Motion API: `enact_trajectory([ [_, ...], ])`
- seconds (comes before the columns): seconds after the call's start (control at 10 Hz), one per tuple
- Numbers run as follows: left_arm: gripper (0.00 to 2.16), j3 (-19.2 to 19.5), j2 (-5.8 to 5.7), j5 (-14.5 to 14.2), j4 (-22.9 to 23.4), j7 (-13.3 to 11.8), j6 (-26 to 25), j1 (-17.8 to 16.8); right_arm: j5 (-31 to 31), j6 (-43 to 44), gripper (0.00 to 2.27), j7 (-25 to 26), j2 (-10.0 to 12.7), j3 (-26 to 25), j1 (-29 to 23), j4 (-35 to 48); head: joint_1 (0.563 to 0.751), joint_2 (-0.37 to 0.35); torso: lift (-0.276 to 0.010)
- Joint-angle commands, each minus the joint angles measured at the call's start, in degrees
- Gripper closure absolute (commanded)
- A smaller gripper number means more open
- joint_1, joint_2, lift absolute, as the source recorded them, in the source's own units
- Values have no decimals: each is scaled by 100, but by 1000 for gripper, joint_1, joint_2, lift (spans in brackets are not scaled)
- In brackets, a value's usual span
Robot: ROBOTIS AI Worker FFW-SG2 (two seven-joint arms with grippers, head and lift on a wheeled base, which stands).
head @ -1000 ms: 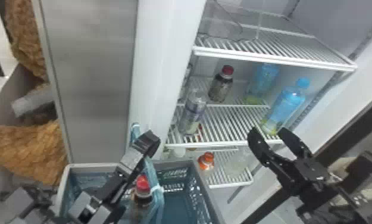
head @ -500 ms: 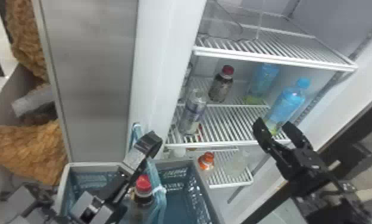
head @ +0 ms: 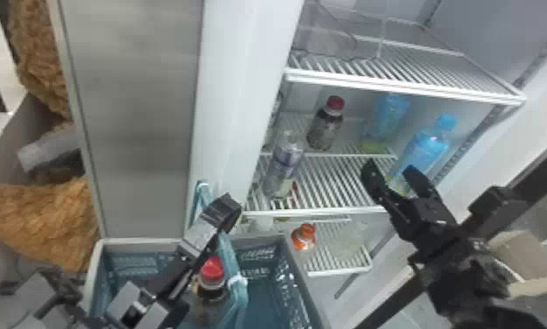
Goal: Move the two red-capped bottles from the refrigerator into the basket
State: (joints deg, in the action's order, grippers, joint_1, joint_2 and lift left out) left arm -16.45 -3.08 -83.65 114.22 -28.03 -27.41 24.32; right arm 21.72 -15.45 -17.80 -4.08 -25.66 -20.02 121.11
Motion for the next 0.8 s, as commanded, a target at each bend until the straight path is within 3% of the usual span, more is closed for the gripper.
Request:
enact_trajectory([
  [0.0,1204,-1,0,1,-10,-1,-1,-13,-58,-1,136,22,-49,167,315,-306,695,-350,0],
  [0.7,1204,-12,-26,-22,-24,-1,27,-27,-424,13,134,145,-154,464,1356,-1360,676,-350,0],
])
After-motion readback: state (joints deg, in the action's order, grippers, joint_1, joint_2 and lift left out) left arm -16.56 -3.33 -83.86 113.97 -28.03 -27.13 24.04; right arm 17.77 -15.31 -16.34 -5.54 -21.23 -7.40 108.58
